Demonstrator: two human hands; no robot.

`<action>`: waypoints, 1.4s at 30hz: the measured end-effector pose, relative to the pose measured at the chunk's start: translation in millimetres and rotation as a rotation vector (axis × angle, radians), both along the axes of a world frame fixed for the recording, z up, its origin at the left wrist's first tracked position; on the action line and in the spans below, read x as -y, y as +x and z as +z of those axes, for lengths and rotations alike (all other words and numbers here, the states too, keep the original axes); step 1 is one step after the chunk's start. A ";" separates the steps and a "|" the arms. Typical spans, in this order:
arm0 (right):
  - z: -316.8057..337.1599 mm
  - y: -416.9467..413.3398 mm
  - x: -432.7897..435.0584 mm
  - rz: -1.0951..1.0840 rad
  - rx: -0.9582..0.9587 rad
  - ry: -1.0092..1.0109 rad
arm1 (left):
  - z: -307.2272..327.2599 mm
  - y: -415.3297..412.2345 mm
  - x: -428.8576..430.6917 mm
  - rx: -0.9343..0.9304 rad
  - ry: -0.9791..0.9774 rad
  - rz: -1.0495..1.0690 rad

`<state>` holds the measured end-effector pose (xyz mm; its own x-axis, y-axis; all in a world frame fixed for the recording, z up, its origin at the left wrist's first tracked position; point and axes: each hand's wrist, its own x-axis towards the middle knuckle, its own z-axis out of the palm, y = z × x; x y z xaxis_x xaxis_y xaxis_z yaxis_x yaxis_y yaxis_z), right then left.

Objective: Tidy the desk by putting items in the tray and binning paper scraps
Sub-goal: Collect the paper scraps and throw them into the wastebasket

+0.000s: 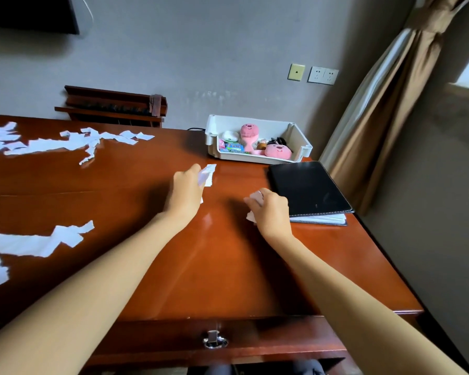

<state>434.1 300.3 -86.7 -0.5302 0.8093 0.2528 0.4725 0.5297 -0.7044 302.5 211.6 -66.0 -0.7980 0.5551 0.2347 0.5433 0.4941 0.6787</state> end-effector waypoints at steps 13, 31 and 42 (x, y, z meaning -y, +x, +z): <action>39.3 123.2 -38.2 -0.323 -0.311 0.036 | 39.8 142.3 -59.0 0.373 0.342 -0.373; -129.9 411.7 -93.5 -0.784 -0.066 -0.331 | -111.0 427.3 -163.5 0.619 -0.182 -0.741; -286.9 461.8 -110.1 -0.749 0.286 -0.794 | -275.1 477.3 -201.5 0.557 -0.650 -0.752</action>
<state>895.9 410.4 -373.6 0.2006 0.8254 -0.5277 0.6810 -0.5047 -0.5306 779.8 413.1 -341.0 -0.1150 0.8240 -0.5547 0.5538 0.5168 0.6529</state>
